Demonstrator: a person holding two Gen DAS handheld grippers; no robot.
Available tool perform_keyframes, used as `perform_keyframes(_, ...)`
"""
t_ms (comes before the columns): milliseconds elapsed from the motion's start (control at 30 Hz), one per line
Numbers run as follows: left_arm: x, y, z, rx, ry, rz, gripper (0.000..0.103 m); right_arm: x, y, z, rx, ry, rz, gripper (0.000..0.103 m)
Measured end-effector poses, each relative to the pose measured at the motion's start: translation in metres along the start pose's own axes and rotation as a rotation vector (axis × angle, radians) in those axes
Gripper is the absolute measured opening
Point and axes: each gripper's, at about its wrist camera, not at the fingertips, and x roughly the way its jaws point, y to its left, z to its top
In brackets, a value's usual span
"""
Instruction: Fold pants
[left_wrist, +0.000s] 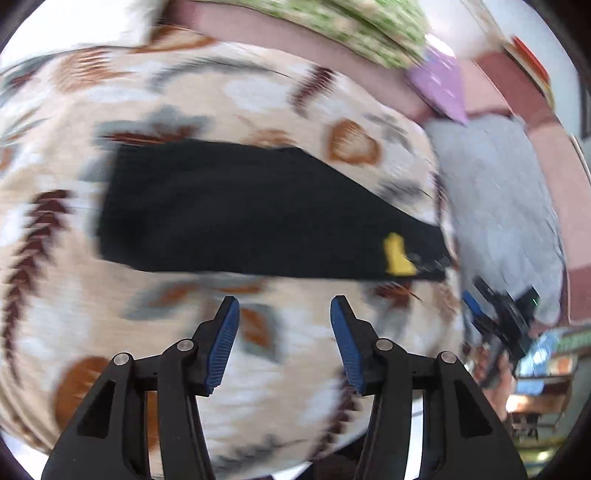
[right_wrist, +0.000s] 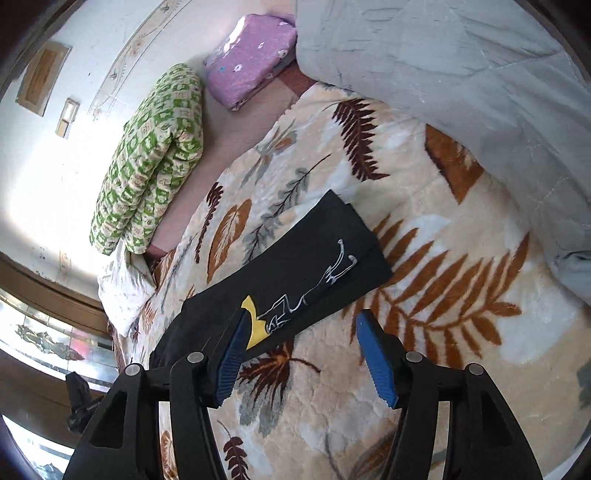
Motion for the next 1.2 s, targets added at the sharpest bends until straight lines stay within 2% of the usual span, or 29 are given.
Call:
perform_keyframes(133,0.069,-0.092,-0.007,0.02,0.131,-0.112,0.05,0.002,-0.02,0.018,0.065,-0.002,0.016,0.062)
perform_keyframes(267,0.142,-0.148,-0.01,-0.071,0.249,-0.17,0.05,0.009,-0.033,0.035,0.09,0.035,0.026,0.068)
perform_keyframes(367,0.17,-0.168,-0.006,-0.117,0.263,-0.175,0.05,0.02,-0.039,0.051,0.087,0.062,0.022,0.068)
perform_keyframes(467,0.174,-0.175,-0.006,-0.094,0.262,-0.163,0.05,0.033,-0.039,0.062,0.043,0.085,0.014,0.068)
perform_keyframes(600,0.167,-0.164,-0.004,-0.078,0.237,-0.128,0.05,0.056,-0.032,0.071,-0.044,0.139,-0.01,0.065)
perform_keyframes(667,0.16,-0.153,0.001,-0.09,0.219,-0.125,0.05,0.064,-0.03,0.072,-0.063,0.156,-0.011,0.052)
perform_keyframes(700,0.159,-0.148,0.005,-0.097,0.204,-0.13,0.05,0.067,-0.028,0.072,-0.072,0.162,-0.01,0.04)
perform_keyframes(800,0.125,-0.115,0.016,-0.096,0.109,-0.095,0.05,0.065,-0.022,0.07,-0.091,0.154,-0.021,0.04)
perform_keyframes(933,0.061,-0.035,0.033,-0.127,-0.046,0.056,0.05,0.068,-0.019,0.065,-0.111,0.168,-0.057,0.042)
perform_keyframes(1033,0.012,0.05,0.051,-0.233,-0.126,0.196,0.051,0.072,-0.019,0.062,-0.105,0.174,-0.072,0.042)
perform_keyframes(1100,-0.006,0.096,0.058,-0.294,-0.122,0.243,0.057,0.075,-0.019,0.06,-0.107,0.184,-0.089,0.042)
perform_keyframes(1200,-0.01,0.143,0.061,-0.364,-0.071,0.235,0.057,0.078,-0.019,0.058,-0.104,0.188,-0.102,0.042)
